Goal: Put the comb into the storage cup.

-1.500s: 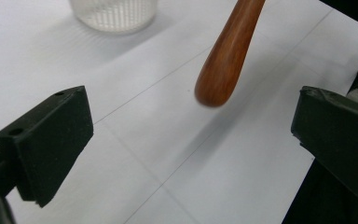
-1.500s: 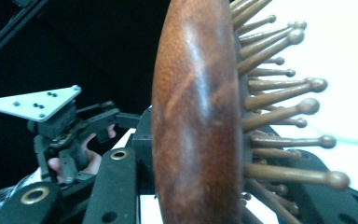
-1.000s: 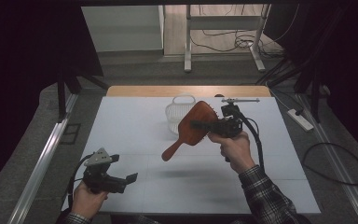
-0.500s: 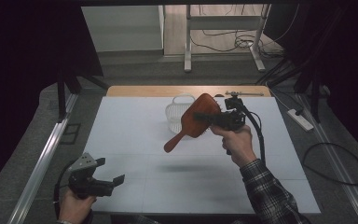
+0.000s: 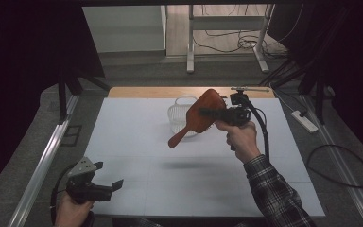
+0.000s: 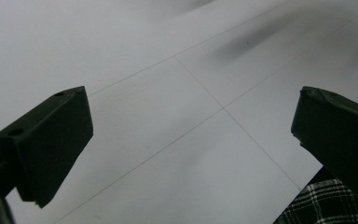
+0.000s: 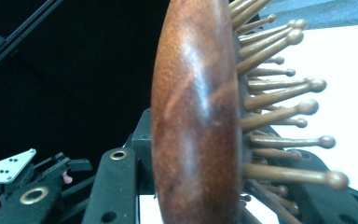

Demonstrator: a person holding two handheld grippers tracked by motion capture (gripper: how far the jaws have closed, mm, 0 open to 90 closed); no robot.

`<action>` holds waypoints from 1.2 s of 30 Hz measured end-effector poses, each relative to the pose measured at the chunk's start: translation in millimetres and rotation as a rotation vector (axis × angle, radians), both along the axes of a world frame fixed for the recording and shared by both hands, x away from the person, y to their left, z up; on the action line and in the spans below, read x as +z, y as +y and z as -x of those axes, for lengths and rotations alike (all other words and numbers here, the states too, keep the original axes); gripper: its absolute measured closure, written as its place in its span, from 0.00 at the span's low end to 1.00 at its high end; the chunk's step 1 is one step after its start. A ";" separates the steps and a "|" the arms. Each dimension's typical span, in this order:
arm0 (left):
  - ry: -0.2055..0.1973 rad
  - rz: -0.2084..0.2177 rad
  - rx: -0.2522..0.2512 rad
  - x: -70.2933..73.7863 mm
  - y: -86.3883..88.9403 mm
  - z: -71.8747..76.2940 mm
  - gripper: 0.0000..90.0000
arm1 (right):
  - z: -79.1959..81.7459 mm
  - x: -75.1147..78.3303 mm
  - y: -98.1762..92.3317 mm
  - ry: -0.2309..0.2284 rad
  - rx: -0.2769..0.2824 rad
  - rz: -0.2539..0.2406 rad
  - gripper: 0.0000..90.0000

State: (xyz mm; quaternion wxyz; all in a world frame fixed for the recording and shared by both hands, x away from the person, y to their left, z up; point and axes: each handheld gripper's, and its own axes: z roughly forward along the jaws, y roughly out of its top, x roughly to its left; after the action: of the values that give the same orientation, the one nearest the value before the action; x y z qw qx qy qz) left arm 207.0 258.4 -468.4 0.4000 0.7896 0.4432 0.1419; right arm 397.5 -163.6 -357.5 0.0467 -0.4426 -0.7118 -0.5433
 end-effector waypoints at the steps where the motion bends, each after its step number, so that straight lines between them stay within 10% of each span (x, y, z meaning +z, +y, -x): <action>1: -0.001 0.000 0.004 0.1 0.1 0.1 0.00 | -1.0 0.4 -0.2 0.002 -0.002 -0.001 0.62; 36: 0.054 -0.041 -0.018 -2.7 -0.6 -5.0 0.00 | -47.4 28.0 6.7 -0.044 -0.091 0.039 0.62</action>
State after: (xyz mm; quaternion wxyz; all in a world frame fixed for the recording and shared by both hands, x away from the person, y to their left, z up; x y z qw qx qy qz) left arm 212.0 257.8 -471.1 0.3728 0.8052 0.4435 0.1261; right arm 444.9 -156.9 -329.5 -0.0022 -0.4631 -0.7023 -0.5407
